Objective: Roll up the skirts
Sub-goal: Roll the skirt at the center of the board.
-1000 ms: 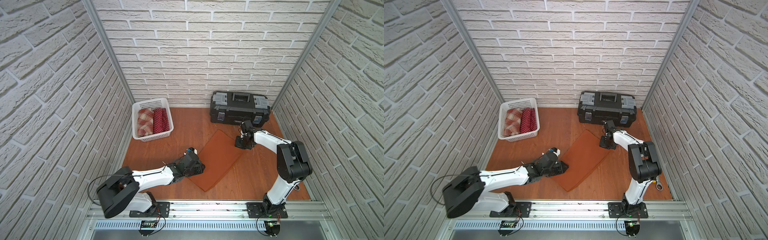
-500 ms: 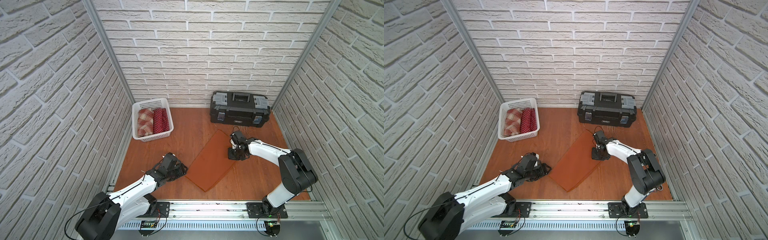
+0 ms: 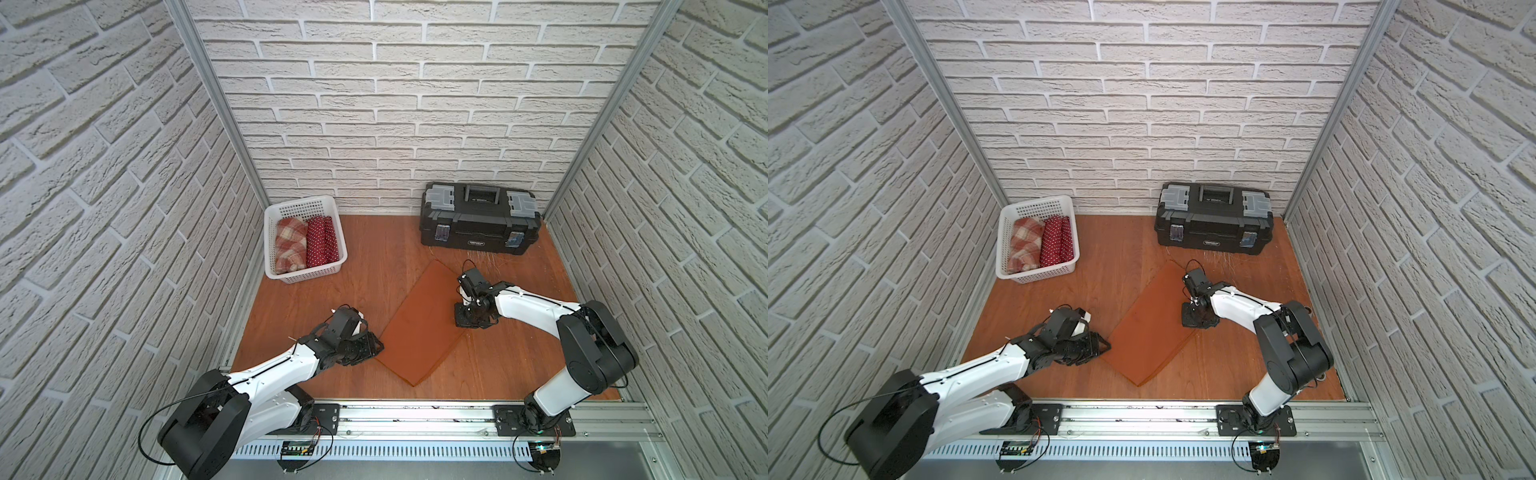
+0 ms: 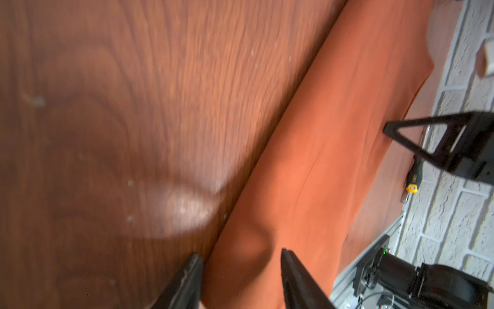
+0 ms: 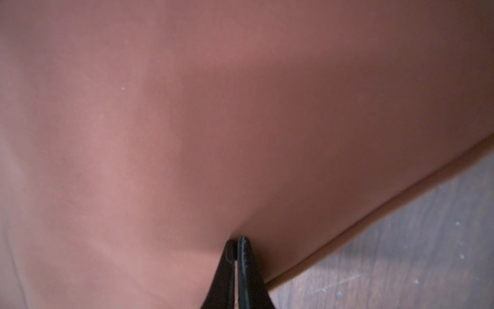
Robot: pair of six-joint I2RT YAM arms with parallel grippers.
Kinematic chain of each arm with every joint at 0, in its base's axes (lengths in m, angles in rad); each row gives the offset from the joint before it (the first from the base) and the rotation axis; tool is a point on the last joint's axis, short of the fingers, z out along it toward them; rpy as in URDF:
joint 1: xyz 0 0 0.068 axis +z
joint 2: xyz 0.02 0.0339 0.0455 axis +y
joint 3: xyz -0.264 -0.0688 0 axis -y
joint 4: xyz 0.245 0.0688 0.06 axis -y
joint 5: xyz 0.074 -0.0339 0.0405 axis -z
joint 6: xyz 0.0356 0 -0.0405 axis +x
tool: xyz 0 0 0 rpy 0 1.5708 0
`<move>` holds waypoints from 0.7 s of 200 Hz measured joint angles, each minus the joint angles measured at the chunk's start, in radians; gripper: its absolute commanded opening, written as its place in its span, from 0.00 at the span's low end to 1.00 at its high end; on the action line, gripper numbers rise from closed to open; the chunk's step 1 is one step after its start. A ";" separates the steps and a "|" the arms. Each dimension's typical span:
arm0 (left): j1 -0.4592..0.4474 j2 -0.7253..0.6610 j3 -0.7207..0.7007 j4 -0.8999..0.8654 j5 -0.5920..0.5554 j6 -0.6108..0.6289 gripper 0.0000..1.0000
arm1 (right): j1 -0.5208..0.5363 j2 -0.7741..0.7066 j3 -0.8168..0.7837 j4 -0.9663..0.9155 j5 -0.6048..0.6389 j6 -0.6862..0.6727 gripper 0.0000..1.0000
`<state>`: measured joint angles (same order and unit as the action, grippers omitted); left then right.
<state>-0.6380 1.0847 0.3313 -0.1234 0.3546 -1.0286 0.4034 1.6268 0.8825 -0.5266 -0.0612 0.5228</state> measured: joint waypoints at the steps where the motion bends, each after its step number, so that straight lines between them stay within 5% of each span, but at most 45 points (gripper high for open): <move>1: -0.001 0.000 0.000 -0.001 0.001 0.000 0.50 | 0.000 0.002 0.001 0.001 0.000 0.000 0.08; 34: -0.018 0.030 0.001 0.039 0.021 0.005 0.48 | 0.000 0.045 0.037 0.048 -0.012 -0.007 0.07; 68: -0.048 0.132 0.027 0.103 0.022 0.014 0.14 | 0.000 0.053 0.039 0.081 -0.015 -0.012 0.06; 98: -0.053 0.140 0.054 0.060 0.007 0.033 0.03 | 0.001 0.053 0.039 0.082 -0.014 -0.023 0.06; 140: -0.053 0.065 0.167 -0.089 -0.027 0.048 0.00 | 0.060 0.015 0.021 0.063 0.043 -0.061 0.33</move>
<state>-0.6907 1.1496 0.4988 -0.2123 0.3279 -0.9806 0.4633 1.6417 0.9035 -0.4633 -0.0177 0.4622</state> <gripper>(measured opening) 0.115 0.226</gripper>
